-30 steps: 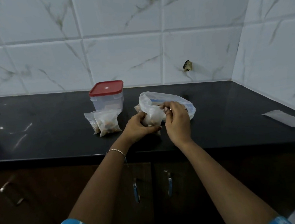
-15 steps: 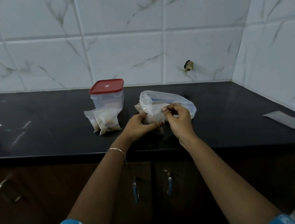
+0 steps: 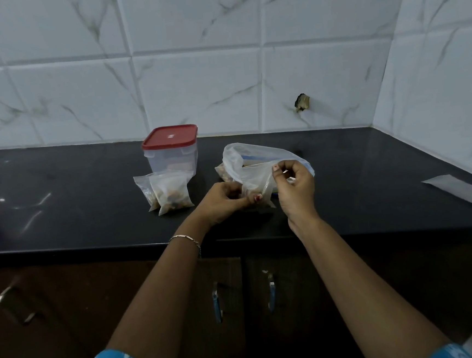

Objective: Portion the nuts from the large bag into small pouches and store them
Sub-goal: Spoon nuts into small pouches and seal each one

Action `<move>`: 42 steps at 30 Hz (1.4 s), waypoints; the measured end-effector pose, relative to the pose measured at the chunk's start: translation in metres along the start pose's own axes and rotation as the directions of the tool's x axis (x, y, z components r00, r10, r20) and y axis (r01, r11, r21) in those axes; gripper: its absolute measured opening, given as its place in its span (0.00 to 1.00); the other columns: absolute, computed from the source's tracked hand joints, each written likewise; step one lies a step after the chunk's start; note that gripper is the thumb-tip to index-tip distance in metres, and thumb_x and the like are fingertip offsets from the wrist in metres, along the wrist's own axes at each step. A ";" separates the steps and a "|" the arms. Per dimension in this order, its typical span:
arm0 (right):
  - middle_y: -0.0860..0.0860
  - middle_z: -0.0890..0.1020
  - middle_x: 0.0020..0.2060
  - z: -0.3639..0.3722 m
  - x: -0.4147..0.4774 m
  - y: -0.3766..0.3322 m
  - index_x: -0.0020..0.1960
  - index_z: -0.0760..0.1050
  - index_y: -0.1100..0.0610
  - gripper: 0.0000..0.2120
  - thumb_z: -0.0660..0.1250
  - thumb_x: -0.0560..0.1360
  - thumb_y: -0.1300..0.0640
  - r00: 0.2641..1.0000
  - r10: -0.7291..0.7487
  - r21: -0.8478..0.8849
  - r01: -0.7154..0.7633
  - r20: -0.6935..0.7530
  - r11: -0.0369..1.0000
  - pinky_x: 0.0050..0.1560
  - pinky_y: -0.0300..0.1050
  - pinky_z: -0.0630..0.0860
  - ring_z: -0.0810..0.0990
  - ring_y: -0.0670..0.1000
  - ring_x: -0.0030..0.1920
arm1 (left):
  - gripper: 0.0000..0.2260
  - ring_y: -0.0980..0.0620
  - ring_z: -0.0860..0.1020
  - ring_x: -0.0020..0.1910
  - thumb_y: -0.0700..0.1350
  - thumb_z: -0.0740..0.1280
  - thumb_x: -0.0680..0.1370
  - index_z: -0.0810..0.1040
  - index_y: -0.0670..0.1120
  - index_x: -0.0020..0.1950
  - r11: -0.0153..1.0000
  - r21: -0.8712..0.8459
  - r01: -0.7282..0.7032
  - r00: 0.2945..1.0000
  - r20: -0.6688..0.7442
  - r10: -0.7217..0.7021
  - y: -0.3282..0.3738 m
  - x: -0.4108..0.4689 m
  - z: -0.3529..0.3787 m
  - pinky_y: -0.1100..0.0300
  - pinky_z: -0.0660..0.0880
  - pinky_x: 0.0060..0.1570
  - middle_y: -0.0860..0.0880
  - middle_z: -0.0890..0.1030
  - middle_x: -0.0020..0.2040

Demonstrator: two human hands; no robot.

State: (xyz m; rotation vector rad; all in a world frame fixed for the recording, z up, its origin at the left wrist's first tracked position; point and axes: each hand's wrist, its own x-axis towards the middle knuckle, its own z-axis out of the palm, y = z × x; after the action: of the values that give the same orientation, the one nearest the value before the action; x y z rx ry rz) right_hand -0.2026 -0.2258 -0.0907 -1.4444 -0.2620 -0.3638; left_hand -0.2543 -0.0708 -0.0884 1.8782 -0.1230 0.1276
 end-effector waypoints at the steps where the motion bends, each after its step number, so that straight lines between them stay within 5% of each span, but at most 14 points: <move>1: 0.45 0.79 0.41 0.000 0.000 0.000 0.46 0.77 0.56 0.02 0.67 0.77 0.58 1.000 -0.007 0.002 0.007 -0.008 1.000 0.48 0.38 0.76 0.76 0.43 0.42 | 0.14 0.49 0.82 0.54 0.45 0.73 0.73 0.81 0.40 0.57 1.000 0.004 -0.012 1.000 -0.009 0.012 0.000 0.000 0.000 0.58 0.78 0.57 0.45 0.84 0.53; 4: 0.47 0.78 0.42 -0.001 0.000 0.000 0.49 0.77 0.58 0.03 0.66 0.79 0.59 1.000 0.025 0.038 -0.025 0.011 0.999 0.41 0.28 0.73 0.75 0.42 0.41 | 0.15 0.46 0.82 0.53 0.48 0.73 0.73 0.82 0.41 0.55 0.999 0.002 -0.042 0.999 -0.031 0.042 -0.002 0.000 0.000 0.55 0.78 0.58 0.43 0.84 0.51; 9: 0.50 0.80 0.47 -0.005 0.000 -0.002 0.55 0.77 0.61 0.07 0.65 0.79 0.59 0.987 0.125 0.108 -0.135 0.097 0.985 0.42 0.34 0.78 0.78 0.44 0.45 | 0.15 0.49 0.82 0.53 0.51 0.73 0.69 0.82 0.46 0.53 0.982 -0.149 -0.114 0.982 -0.167 0.089 -0.004 0.003 -0.002 0.61 0.78 0.49 0.45 0.83 0.51; 17: 0.51 0.82 0.46 -0.003 -0.002 -0.001 0.48 0.79 0.57 0.04 0.67 0.78 0.58 0.985 0.089 0.086 -0.102 0.151 0.991 0.48 0.36 0.77 0.80 0.46 0.48 | 0.02 0.58 0.81 0.41 0.37 0.68 0.77 0.78 0.44 0.46 0.959 -0.173 -0.224 0.933 -0.322 0.160 -0.008 0.007 -0.006 0.67 0.77 0.44 0.48 0.81 0.41; 24: 0.47 0.80 0.44 -0.006 0.001 -0.003 0.50 0.77 0.57 0.03 0.65 0.79 0.58 0.991 0.130 0.131 -0.126 -0.027 0.983 0.44 0.36 0.76 0.77 0.44 0.45 | 0.02 0.60 0.79 0.34 0.40 0.60 0.82 0.71 0.42 0.52 0.955 -0.187 -0.232 0.865 -0.489 0.115 -0.010 0.007 -0.009 0.72 0.72 0.36 0.47 0.79 0.38; 30: 0.46 0.80 0.45 -0.005 -0.002 -0.004 0.53 0.78 0.59 0.06 0.65 0.79 0.58 0.987 0.135 0.108 -0.145 0.090 0.984 0.43 0.36 0.78 0.78 0.43 0.45 | 0.10 0.58 0.81 0.47 0.49 0.67 0.78 0.76 0.45 0.56 0.976 -0.176 -0.130 0.945 -0.319 0.068 -0.002 0.005 -0.001 0.73 0.74 0.42 0.49 0.83 0.51; 33: 0.48 0.81 0.47 -0.004 -0.002 -0.003 0.52 0.78 0.57 0.05 0.65 0.79 0.58 0.981 0.146 0.104 -0.160 0.129 0.982 0.41 0.34 0.77 0.80 0.44 0.47 | 0.05 0.55 0.82 0.49 0.46 0.70 0.76 0.81 0.47 0.50 0.971 -0.165 -0.173 0.956 -0.265 0.125 -0.002 0.002 -0.003 0.66 0.77 0.49 0.49 0.84 0.48; 42: 0.51 0.82 0.48 -0.005 -0.001 -0.002 0.49 0.79 0.57 0.04 0.66 0.78 0.59 0.980 0.142 0.088 -0.155 0.142 0.984 0.44 0.36 0.79 0.80 0.46 0.48 | 0.04 0.57 0.83 0.46 0.36 0.72 0.73 0.82 0.41 0.47 0.958 -0.238 -0.159 0.970 -0.218 0.107 0.000 0.001 -0.004 0.67 0.78 0.46 0.52 0.85 0.41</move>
State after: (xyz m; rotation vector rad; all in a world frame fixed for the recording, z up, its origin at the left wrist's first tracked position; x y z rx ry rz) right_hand -0.2043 -0.2311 -0.0898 -1.3838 -0.2759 -0.1291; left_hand -0.2539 -0.0672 -0.0869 1.5897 -0.1201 0.3791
